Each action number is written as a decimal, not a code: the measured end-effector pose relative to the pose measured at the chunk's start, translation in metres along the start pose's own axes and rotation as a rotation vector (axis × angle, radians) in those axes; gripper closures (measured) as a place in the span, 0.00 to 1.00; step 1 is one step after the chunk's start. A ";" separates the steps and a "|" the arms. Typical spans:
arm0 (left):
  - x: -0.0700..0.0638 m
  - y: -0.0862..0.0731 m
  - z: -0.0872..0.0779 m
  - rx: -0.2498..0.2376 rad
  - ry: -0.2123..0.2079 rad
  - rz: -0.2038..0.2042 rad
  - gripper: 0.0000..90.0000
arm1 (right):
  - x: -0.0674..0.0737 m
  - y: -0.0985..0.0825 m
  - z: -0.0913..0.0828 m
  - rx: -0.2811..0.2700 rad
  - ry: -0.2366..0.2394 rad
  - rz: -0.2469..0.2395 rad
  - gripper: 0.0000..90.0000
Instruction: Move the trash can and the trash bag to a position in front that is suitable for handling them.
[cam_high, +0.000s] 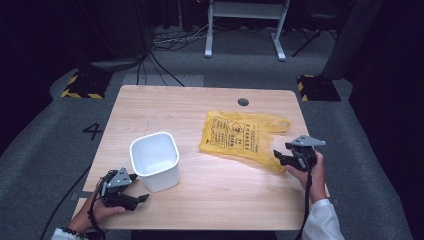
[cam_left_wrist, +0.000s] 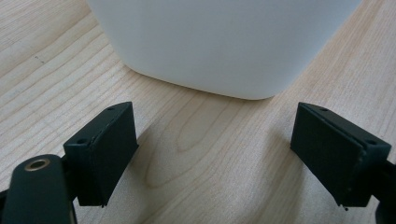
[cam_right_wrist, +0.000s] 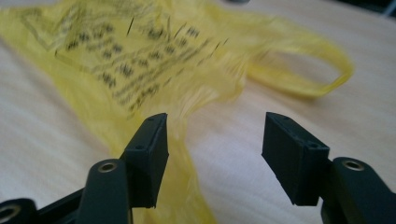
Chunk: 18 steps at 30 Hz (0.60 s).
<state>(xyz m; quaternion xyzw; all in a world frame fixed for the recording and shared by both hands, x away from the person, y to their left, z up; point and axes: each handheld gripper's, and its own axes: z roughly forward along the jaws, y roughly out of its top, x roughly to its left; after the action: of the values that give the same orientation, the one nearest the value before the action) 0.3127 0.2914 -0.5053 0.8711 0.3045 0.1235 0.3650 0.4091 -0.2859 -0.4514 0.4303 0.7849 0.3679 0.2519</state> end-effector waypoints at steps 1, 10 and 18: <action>0.000 0.000 0.000 0.000 0.000 0.000 0.16 | 0.003 0.004 -0.003 -0.036 -0.020 0.011 0.42; 0.000 0.000 0.000 0.000 0.000 0.000 0.16 | 0.048 0.032 -0.003 -0.165 -0.022 0.062 0.43; 0.000 0.000 0.000 -0.001 0.000 -0.001 0.16 | 0.094 0.029 0.054 -0.041 0.062 0.105 0.41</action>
<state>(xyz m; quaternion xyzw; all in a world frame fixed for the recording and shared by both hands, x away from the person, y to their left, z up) 0.3127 0.2913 -0.5053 0.8708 0.3049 0.1236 0.3653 0.4148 -0.1754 -0.4678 0.4541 0.7608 0.4098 0.2167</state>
